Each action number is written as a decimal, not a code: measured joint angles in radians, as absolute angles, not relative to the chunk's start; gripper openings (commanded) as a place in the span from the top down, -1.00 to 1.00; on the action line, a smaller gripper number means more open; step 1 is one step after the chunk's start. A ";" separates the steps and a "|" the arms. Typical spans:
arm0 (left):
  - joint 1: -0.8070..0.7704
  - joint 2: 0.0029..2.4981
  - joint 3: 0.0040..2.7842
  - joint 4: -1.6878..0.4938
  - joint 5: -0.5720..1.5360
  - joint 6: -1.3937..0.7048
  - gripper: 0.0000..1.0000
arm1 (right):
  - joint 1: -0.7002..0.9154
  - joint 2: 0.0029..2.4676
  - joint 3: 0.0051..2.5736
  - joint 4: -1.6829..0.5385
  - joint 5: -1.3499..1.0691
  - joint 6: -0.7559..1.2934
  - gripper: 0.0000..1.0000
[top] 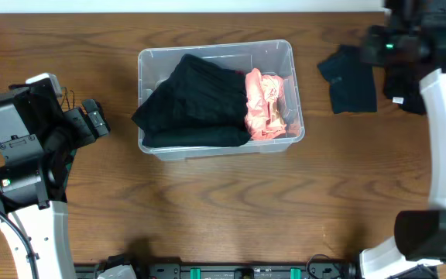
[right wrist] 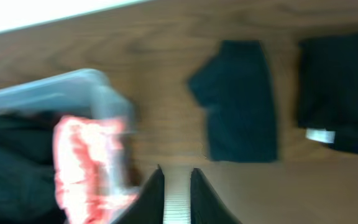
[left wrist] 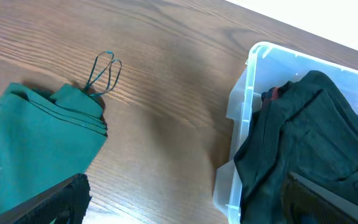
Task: Pack container
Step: 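Release the sweatshirt and move the right gripper to the black clothing, then grasp the black folded clothing with the right gripper and lift it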
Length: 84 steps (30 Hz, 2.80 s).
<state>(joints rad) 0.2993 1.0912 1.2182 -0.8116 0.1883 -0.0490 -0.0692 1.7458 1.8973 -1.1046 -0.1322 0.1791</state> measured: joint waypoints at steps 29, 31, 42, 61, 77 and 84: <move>0.300 1.091 1.218 -0.812 0.188 -0.049 -0.96 | -0.654 2.118 1.674 -0.613 -0.498 -0.008 -0.98; 0.299 1.091 1.218 -0.812 0.188 -0.049 -0.96 | -0.654 2.195 1.738 -0.618 -0.514 -0.003 -0.98; 0.300 1.091 1.218 -0.812 0.188 -0.049 -0.96 | -0.658 2.317 1.979 -0.607 -0.532 0.044 -0.99; 0.300 1.091 1.218 -0.812 0.188 -0.049 -0.96 | -0.722 2.490 1.991 -0.556 -0.668 0.104 -0.98; 0.300 1.091 1.218 -0.812 0.188 -0.049 -0.96 | -0.605 2.538 2.025 -0.634 -0.772 0.107 0.41; 0.300 1.091 1.218 -0.812 0.188 -0.049 -0.96 | -0.589 2.545 2.035 -0.697 -0.728 0.126 0.98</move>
